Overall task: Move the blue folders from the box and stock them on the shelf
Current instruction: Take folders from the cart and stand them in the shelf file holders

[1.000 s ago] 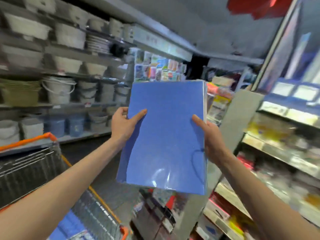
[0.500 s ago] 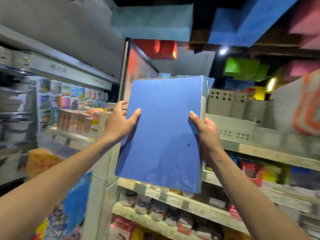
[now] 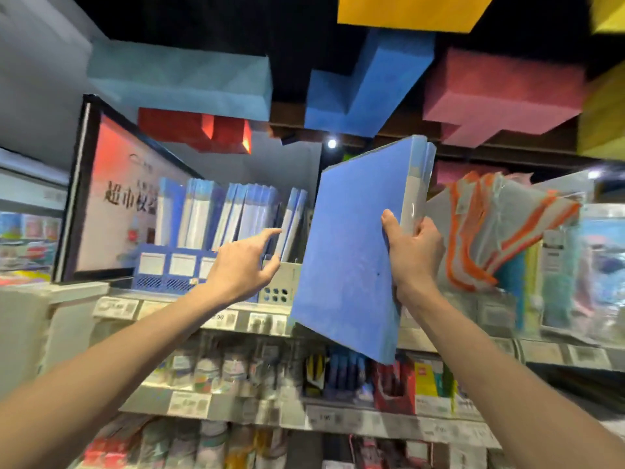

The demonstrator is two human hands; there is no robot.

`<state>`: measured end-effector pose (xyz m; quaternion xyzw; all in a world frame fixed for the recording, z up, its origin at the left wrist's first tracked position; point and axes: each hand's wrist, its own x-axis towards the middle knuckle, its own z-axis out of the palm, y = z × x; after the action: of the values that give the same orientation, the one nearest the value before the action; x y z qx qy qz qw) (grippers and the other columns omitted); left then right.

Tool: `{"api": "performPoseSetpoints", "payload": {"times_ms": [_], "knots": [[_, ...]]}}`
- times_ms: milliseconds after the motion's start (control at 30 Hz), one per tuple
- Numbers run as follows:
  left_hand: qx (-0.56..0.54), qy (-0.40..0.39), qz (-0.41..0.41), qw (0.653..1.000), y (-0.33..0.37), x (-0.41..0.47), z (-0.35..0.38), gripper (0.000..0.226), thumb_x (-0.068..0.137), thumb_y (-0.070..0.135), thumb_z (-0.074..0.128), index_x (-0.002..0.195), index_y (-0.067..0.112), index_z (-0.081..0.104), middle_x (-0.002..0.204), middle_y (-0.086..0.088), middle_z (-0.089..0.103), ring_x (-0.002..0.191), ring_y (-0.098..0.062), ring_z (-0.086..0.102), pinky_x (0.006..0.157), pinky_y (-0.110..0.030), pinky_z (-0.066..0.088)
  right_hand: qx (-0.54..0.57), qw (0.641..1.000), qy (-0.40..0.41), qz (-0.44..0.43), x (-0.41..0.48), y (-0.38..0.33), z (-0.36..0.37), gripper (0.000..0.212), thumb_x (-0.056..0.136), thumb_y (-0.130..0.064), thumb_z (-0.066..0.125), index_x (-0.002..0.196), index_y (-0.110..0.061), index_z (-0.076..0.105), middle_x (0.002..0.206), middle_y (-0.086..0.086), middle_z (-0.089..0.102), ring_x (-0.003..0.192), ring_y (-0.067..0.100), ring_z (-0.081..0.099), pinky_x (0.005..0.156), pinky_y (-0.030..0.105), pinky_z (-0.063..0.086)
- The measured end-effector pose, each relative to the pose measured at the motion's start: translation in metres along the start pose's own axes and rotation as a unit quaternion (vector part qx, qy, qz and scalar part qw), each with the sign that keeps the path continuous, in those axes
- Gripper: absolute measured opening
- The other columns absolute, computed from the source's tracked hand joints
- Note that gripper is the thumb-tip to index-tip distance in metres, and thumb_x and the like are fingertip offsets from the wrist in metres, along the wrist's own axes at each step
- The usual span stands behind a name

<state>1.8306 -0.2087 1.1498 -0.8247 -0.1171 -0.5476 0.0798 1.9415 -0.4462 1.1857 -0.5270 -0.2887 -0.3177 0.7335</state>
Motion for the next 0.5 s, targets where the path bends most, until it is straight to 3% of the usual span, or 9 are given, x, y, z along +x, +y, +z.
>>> {"api": "performPoseSetpoints", "payload": {"times_ms": [33,100,167,300,400,500], "knots": [[0.000,-0.004,0.009,1.000,-0.005,0.008,0.010,0.050,0.097,0.041,0.054,0.145,0.029,0.046,0.103,-0.003,0.074,0.095,-0.032,0.070,0.076,-0.039,0.051,-0.004,1.000,0.013,-0.005,0.009,0.003,0.006,0.027,0.088,-0.035,0.072,0.082,-0.014,0.055,0.073,-0.010,0.058,0.060,0.002,0.051,0.053,0.020,0.038],[-0.009,-0.001,0.023,1.000,-0.016,0.026,0.034,0.050,0.098,0.039,0.056,0.146,0.027,0.048,0.133,-0.007,0.065,0.122,-0.032,0.061,0.102,-0.043,0.046,-0.012,0.999,0.035,-0.018,0.024,0.010,0.020,0.028,0.088,-0.036,0.070,0.084,-0.013,0.056,0.073,-0.010,0.057,0.062,0.005,0.052,0.057,0.026,0.037],[0.002,0.013,0.043,0.999,-0.036,0.047,0.061,0.050,0.098,0.040,0.056,0.146,0.025,0.048,0.155,-0.013,0.043,0.145,-0.033,0.039,0.122,-0.047,0.025,-0.011,0.998,0.060,-0.030,0.041,0.019,0.043,0.028,0.087,-0.037,0.070,0.087,-0.012,0.057,0.074,-0.010,0.056,0.063,0.006,0.051,0.060,0.029,0.036],[0.032,0.030,0.095,0.994,-0.064,0.083,0.106,0.051,0.098,0.042,0.056,0.146,0.024,0.048,0.162,-0.019,0.027,0.153,-0.039,0.017,0.126,-0.051,0.010,-0.005,0.995,0.086,-0.047,0.069,0.032,0.088,0.030,0.087,-0.038,0.069,0.091,-0.010,0.059,0.081,-0.004,0.060,0.067,0.013,0.054,0.062,0.029,0.038],[0.038,0.041,0.126,0.990,-0.083,0.108,0.131,0.057,0.099,0.044,0.054,0.152,0.026,0.041,0.165,-0.018,0.018,0.154,-0.039,0.008,0.126,-0.048,0.002,0.010,0.993,0.093,-0.066,0.085,0.041,0.125,0.028,0.086,-0.036,0.070,0.092,-0.010,0.061,0.083,-0.004,0.064,0.078,0.018,0.061,0.069,0.031,0.047],[0.038,0.049,0.134,0.989,-0.102,0.127,0.150,0.060,0.101,0.048,0.047,0.156,0.030,0.033,0.166,-0.019,0.011,0.154,-0.039,0.000,0.124,-0.044,-0.006,0.006,0.993,0.096,-0.073,0.096,0.048,0.159,0.028,0.087,-0.036,0.069,0.093,-0.010,0.061,0.081,-0.006,0.061,0.077,0.016,0.057,0.067,0.027,0.044]]}}
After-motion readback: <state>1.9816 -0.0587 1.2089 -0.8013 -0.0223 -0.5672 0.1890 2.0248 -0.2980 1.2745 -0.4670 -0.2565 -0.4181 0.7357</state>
